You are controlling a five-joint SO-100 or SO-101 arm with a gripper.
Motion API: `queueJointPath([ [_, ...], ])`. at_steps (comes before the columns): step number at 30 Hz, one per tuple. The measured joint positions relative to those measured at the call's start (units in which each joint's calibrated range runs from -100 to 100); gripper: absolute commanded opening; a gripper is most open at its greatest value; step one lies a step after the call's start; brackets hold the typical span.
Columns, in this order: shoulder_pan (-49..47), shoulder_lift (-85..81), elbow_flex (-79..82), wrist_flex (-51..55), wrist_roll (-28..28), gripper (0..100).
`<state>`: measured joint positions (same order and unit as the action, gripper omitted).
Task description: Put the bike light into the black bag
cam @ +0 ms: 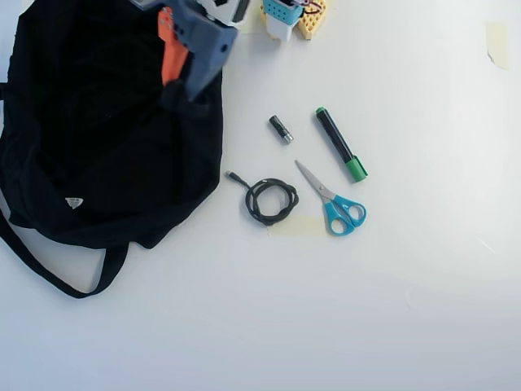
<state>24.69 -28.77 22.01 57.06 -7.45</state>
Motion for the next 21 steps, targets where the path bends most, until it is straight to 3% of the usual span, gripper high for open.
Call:
queueJointPath([
  [9, 17.3, 9.4, 1.5, -2.1, 2.6, 2],
  [12, 24.8, 25.2, 0.7, -12.4, 3.6, 2],
  [15, 30.6, 36.9, -5.3, -13.7, 4.9, 3],
  [19, 34.0, 38.8, -7.2, -10.8, 6.3, 35],
  [21, 32.8, 38.8, -10.2, -6.2, 6.8, 42],
])
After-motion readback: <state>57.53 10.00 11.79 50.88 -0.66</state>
